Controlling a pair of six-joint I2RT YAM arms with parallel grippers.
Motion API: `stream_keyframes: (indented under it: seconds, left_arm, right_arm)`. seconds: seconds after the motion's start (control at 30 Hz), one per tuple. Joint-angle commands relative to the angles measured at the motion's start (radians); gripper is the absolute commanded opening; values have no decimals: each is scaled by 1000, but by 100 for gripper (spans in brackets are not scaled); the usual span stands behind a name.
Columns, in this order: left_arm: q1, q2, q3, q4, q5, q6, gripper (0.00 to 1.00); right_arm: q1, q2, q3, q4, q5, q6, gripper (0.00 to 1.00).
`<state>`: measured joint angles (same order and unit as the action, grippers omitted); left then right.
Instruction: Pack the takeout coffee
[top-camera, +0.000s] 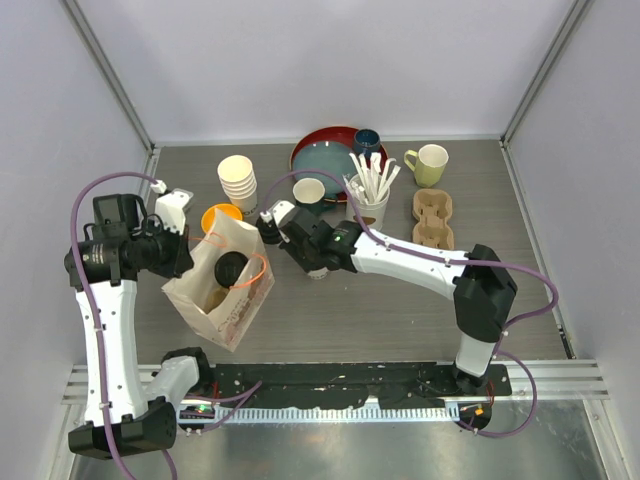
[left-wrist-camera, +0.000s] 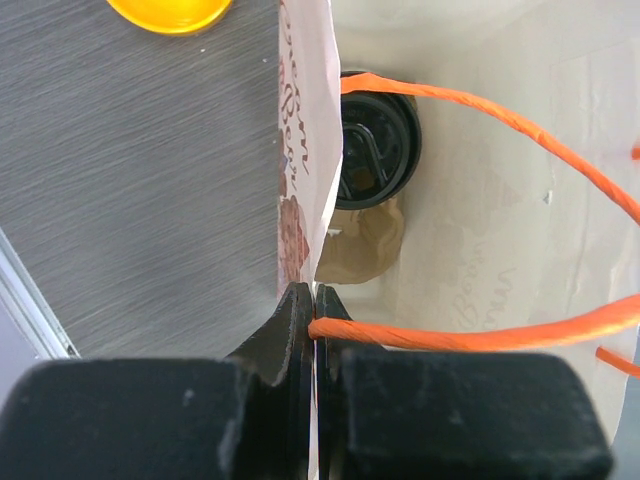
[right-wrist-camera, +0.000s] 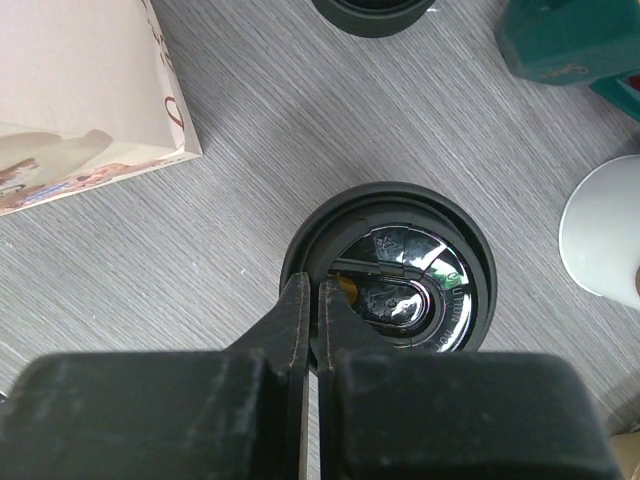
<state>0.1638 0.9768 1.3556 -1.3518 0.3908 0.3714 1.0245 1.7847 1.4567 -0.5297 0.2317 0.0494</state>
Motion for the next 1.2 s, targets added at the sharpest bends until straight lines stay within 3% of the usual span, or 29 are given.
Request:
stream_keyframes:
  seconds: [0.0,0.33,0.63,0.97,1.17]
  left_arm:
    - [-1,-10,-12,-142,85,4,0]
    - [-1,33,63,-179,244,38,0]
    - [-9,112,80,-204,338,83,0]
    - [-9,117,83,-168,267,75,0]
    - [-7,97,94,-158,186,31,15]
  right_arm:
    - [2,-91,40,-47,-2,24,1]
    - [0,-277,155,-213,37,-19,1]
    - [2,-349,418,-337,40,-111,1]
    - [80,-197,787,-374,-156,-241,1]
    - [174,-107,883,-397,-347,-350,1]
